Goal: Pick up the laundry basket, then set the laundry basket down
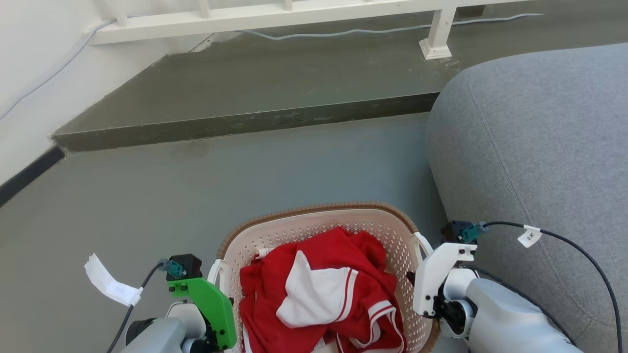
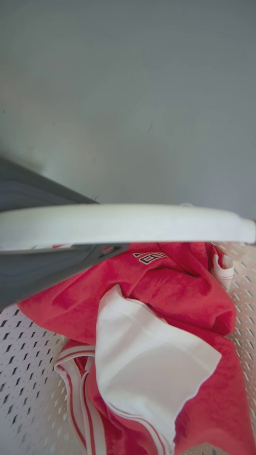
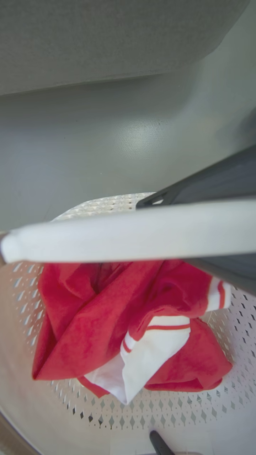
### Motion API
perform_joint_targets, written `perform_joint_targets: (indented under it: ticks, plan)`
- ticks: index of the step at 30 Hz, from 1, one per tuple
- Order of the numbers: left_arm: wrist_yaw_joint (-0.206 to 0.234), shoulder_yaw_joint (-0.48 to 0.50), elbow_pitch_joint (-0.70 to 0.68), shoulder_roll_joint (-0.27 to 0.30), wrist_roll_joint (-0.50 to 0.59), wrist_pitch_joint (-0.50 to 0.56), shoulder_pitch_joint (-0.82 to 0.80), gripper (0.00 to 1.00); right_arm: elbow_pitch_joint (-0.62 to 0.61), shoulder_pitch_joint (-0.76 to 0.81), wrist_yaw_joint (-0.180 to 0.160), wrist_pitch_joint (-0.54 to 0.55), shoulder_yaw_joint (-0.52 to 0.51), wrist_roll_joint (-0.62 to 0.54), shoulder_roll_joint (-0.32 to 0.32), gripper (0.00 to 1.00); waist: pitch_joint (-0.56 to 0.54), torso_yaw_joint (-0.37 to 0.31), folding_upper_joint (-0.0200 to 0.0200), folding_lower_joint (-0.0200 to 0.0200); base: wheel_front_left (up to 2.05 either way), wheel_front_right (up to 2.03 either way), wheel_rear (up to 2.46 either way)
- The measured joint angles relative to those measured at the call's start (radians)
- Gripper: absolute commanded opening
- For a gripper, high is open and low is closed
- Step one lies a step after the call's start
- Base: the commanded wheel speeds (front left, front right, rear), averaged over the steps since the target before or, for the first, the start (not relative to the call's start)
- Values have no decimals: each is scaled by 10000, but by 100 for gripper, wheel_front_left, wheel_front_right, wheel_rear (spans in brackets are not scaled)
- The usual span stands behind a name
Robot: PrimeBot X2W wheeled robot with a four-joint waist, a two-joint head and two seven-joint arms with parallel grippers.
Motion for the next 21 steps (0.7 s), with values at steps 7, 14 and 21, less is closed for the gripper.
perform_joint_targets:
  ticks: [7,14,21]
  plan:
    - [0,10,8,-12,-75,-2,-7,0,-2,-21,-2,17,88,52,-6,0,178,-50,0,0,0,0,0]
    - [0,33,-2,10,-100,-35,-41,0,-100,-117,-35,29,178,86,-15,0,511,-113,0,0,0,0,0]
    - [0,42,-107,171,-100,-301,-465,0,-311,-533,-111,-128,207,86,-36,0,959,-185,0,0,0,0,0]
